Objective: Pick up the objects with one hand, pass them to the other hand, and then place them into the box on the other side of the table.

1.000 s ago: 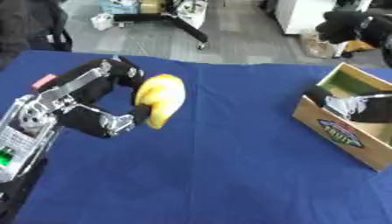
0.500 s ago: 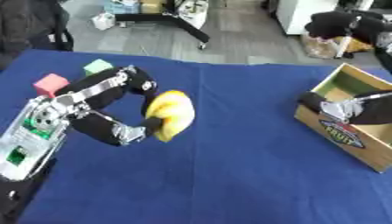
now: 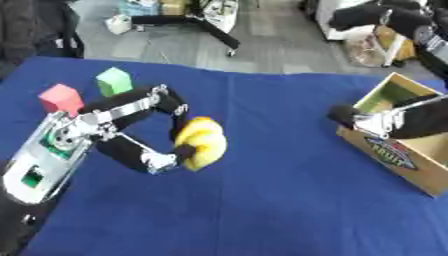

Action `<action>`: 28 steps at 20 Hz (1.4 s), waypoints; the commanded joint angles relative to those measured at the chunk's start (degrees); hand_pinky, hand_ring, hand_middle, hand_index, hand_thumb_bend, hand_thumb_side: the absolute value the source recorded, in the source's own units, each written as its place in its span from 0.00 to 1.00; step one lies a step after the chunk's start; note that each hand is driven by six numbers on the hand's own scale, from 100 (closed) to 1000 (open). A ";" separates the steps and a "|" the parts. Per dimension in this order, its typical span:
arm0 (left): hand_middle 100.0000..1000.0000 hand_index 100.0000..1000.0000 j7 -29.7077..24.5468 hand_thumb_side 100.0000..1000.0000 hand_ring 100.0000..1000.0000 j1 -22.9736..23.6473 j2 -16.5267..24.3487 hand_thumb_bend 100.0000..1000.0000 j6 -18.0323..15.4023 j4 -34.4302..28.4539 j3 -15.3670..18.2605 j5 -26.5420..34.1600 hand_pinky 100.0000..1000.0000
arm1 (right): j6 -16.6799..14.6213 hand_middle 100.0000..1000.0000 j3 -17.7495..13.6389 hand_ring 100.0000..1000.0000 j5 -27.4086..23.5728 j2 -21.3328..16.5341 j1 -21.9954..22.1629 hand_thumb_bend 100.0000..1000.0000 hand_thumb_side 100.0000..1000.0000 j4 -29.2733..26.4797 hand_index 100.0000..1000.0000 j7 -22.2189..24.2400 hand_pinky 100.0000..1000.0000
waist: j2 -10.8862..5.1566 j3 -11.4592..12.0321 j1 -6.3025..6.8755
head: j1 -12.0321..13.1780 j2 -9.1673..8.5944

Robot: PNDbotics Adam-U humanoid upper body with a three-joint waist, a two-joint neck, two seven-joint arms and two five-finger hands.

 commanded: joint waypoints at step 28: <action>0.25 0.36 5.13 0.18 0.34 -7.85 -1.17 0.07 -2.22 6.59 -0.28 -1.70 0.48 | -4.08 0.73 5.69 0.72 -6.54 4.38 -5.82 0.40 0.30 -1.17 0.87 7.60 0.76 | -1.62 -0.36 -1.01 | 0.54 0.16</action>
